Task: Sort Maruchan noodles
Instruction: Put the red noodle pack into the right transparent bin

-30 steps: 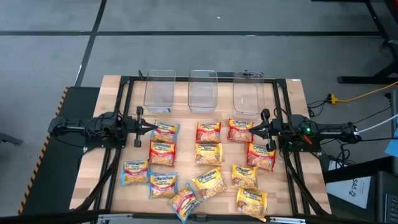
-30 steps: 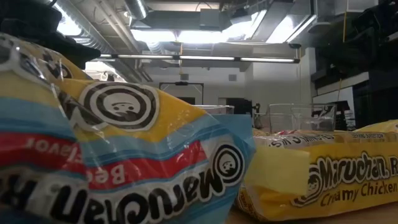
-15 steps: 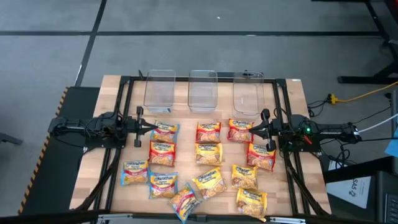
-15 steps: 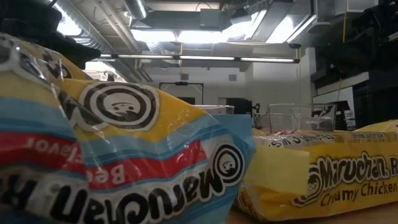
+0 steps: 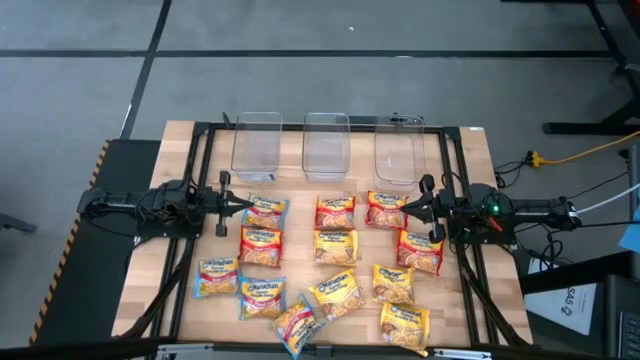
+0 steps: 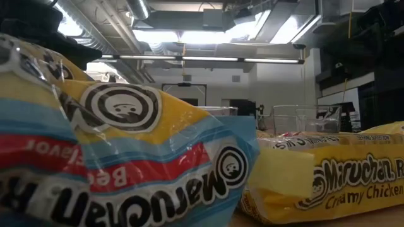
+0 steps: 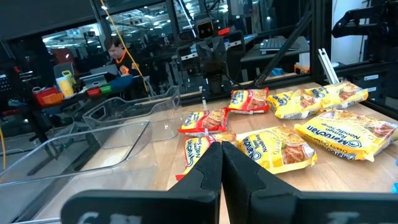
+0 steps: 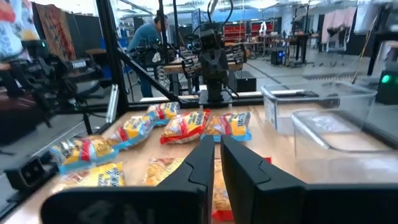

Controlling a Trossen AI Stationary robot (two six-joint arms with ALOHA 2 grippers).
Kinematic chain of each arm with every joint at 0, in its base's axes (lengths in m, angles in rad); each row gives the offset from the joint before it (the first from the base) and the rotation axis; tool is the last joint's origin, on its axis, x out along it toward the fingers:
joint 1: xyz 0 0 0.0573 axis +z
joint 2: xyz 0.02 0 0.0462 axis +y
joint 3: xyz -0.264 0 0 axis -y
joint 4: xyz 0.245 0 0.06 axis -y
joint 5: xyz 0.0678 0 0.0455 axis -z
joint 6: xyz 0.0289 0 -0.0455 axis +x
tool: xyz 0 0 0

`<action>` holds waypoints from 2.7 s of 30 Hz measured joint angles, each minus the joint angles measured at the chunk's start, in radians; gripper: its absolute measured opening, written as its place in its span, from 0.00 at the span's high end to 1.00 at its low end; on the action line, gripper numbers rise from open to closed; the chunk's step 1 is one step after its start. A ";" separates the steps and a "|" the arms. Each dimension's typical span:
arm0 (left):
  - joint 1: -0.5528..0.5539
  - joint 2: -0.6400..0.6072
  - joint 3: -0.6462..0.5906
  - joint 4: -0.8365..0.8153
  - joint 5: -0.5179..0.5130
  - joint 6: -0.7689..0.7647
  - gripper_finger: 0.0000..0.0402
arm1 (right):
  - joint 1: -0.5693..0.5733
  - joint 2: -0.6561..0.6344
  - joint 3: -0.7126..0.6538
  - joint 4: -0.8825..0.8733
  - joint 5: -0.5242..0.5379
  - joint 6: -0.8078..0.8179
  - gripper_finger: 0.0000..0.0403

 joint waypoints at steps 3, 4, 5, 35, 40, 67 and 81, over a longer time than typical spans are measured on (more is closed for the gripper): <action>0.000 0.000 0.000 0.009 -0.052 0.130 1.00 | 0.000 0.000 0.000 0.000 -0.003 0.054 0.92; 0.000 0.000 0.000 0.012 -0.066 0.173 1.00 | 0.000 0.000 0.000 -0.003 -0.010 0.072 0.92; 0.000 0.000 0.000 0.015 -0.078 0.202 1.00 | 0.000 0.000 0.000 -0.008 -0.015 0.087 0.92; 0.000 0.004 0.020 0.394 -0.042 -0.362 1.00 | 0.000 0.004 0.000 0.279 0.002 0.031 0.92; 0.000 0.048 0.095 0.376 -0.006 -0.351 1.00 | 0.000 0.007 0.082 0.260 0.041 -0.062 0.92; 0.194 0.954 0.643 0.060 0.138 -0.112 1.00 | -0.001 0.492 0.404 -0.160 0.439 -0.070 0.92; 0.177 0.977 0.644 0.046 0.144 -0.147 1.00 | 0.000 0.547 0.404 -0.156 0.467 -0.074 0.92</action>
